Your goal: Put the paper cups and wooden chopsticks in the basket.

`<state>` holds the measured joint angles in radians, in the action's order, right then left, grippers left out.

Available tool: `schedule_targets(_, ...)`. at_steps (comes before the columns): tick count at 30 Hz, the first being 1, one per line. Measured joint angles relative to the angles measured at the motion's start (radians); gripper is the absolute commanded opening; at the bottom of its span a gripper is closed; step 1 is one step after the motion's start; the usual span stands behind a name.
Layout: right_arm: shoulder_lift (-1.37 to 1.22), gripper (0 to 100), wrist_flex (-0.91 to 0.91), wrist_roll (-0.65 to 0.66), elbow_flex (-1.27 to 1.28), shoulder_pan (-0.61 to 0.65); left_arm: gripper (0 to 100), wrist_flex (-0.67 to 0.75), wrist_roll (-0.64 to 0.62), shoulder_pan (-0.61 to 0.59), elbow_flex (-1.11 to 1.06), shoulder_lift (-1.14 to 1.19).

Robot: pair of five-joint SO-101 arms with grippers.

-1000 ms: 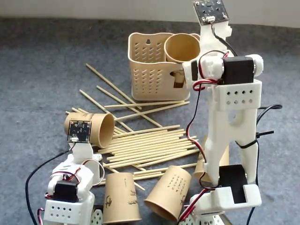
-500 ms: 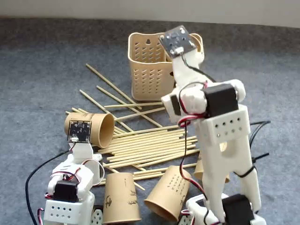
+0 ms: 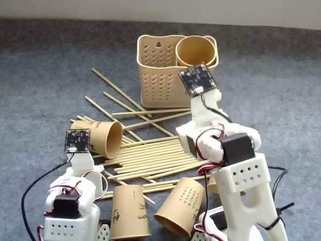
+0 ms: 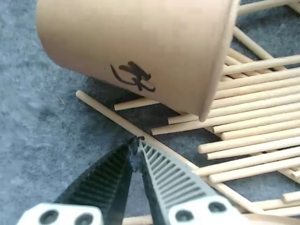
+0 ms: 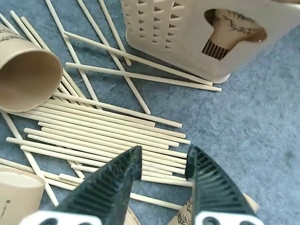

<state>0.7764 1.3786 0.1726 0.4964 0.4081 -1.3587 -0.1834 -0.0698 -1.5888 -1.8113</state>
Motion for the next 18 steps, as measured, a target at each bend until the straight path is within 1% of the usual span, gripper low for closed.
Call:
schedule_targets(1, 0.009, 15.9, -0.021, -0.003, 0.037, -0.002, 1, -0.005, 0.012, 0.000, 0.021, 0.000)
schedule_targets(3, 0.028, 15.9, -0.058, -0.008, 0.103, -0.021, 1, -0.009, 0.084, -0.006, 0.061, -0.008)
schedule_targets(6, 0.048, 15.9, -0.103, -0.015, 0.175, -0.060, 1, -0.009, 0.261, -0.023, 0.107, -0.008)
schedule_targets(8, 0.064, 15.9, -0.138, -0.054, 0.212, -0.087, 1, -0.009, 0.390, -0.043, 0.133, -0.009)
schedule_targets(9, 0.074, 15.9, -0.157, -0.077, 0.229, -0.097, 1, -0.009, 0.431, -0.049, 0.149, -0.009)
schedule_targets(12, 0.101, 15.9, -0.207, -0.118, 0.279, -0.114, 1, -0.009, 0.462, -0.057, 0.209, -0.009)
schedule_targets(16, 0.143, 15.9, -0.281, -0.135, 0.350, -0.143, 2, -0.009, 0.473, -0.057, 0.319, -0.009)
schedule_targets(18, 0.161, 15.9, -0.328, -0.173, 0.393, -0.163, 3, -0.021, 0.476, -0.057, 0.376, -0.009)
